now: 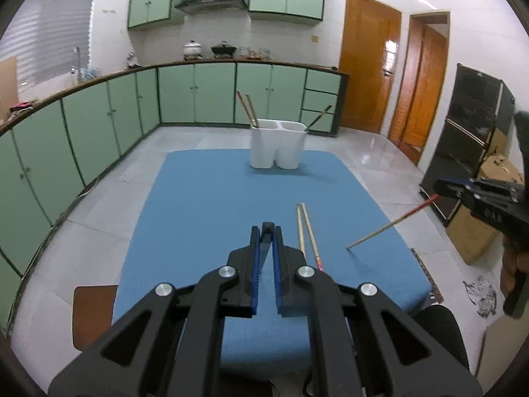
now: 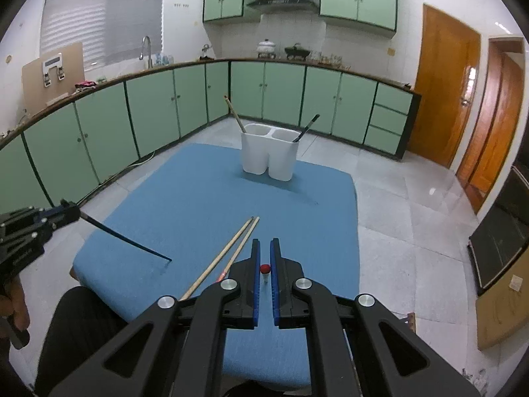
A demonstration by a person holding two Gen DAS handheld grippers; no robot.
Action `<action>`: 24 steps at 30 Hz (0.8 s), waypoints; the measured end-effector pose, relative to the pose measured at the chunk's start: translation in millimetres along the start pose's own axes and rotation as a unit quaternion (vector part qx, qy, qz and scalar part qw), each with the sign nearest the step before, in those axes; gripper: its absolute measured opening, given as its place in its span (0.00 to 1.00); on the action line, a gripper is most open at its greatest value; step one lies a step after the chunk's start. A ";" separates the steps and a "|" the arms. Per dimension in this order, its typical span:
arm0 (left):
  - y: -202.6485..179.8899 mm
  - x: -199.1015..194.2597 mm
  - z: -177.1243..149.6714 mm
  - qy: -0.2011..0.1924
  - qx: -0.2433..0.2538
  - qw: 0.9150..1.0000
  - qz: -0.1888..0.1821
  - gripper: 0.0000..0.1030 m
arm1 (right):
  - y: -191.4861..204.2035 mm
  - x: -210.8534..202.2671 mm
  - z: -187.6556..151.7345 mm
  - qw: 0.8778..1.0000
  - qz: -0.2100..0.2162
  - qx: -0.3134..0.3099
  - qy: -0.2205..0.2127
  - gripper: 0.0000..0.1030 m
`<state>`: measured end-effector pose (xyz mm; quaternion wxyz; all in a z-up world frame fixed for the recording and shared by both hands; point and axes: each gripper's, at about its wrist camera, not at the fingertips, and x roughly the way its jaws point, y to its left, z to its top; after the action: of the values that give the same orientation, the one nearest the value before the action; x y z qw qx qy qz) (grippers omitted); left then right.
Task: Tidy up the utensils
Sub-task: 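Carry both chopsticks to the white holder and drop them into its compartments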
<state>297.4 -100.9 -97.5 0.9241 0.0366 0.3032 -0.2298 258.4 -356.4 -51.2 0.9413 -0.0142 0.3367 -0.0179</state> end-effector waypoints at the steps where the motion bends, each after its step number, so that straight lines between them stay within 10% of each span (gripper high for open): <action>1: 0.9 2.1 5.8 0.005 0.005 1.000 -0.006 0.06 | -2.2 3.7 8.2 1.000 0.005 -0.002 0.009 0.05; 14: 13.7 42.0 89.2 0.058 0.042 0.996 -0.057 0.06 | -15.4 33.0 80.0 0.997 0.028 -0.017 0.075 0.05; 24: 10.3 64.7 169.6 0.025 0.051 0.996 -0.064 0.06 | -23.6 34.8 161.0 0.997 0.015 -0.024 0.071 0.05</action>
<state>440.2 -152.8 2.3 0.8964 0.0697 0.3158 -0.3030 386.8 -379.2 52.1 0.9147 -0.0307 0.4030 0.0035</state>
